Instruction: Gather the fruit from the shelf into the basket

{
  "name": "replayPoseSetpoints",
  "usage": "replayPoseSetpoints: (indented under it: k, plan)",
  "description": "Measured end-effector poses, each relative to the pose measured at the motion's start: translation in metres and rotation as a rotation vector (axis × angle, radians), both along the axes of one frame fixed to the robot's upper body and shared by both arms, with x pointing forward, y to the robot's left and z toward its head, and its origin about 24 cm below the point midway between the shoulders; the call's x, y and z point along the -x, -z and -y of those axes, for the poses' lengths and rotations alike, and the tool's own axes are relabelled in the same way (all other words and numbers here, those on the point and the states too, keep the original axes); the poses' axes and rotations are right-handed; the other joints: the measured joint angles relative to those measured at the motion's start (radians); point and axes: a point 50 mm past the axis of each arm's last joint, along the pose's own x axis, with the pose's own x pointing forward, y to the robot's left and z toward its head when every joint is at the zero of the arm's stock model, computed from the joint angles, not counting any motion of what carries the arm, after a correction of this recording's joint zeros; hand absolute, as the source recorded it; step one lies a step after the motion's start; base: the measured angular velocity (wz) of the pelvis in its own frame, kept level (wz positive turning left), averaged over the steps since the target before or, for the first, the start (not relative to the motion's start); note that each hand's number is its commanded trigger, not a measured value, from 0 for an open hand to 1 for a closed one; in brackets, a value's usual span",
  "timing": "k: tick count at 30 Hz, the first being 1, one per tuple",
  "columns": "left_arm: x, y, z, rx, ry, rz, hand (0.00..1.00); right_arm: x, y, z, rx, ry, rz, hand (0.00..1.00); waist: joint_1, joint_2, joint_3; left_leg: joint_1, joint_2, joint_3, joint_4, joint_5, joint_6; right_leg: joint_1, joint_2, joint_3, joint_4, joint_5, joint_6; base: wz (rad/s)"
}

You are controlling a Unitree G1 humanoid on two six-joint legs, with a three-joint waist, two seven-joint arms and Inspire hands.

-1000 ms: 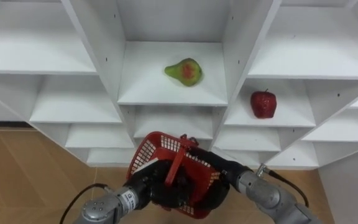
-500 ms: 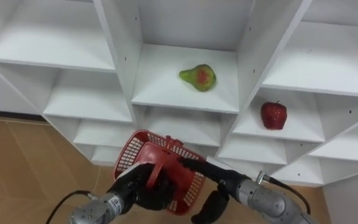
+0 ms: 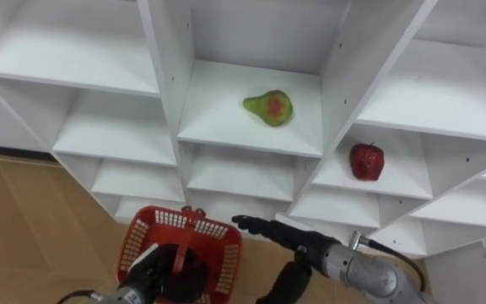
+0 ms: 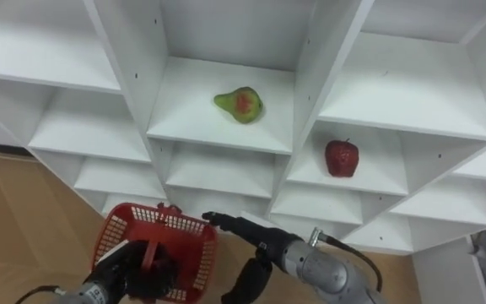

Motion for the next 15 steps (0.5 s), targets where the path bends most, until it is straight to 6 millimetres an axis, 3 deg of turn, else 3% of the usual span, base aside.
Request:
replayPoseSetpoints:
  k: [5, 15]
  plan:
    - [0.008, 0.004, -0.008, -0.012, -0.029, -0.028, 1.00, 0.001, -0.012, -0.004, -0.035, -0.002, 0.051, 0.00, 0.001, 0.001, 0.0008, 0.003, 0.001, 0.000, 0.000, 0.000, 0.000, 0.005, 0.001, 0.000, -0.001, 0.001, -0.001, 0.00]
    - [0.024, 0.011, -0.018, -0.024, -0.096, -0.080, 1.00, -0.013, -0.058, -0.006, -0.139, 0.030, 0.249, 0.00, 0.001, 0.009, 0.0050, 0.020, 0.001, 0.002, -0.014, 0.000, -0.001, 0.017, 0.004, 0.007, -0.008, 0.001, -0.001, -0.01]
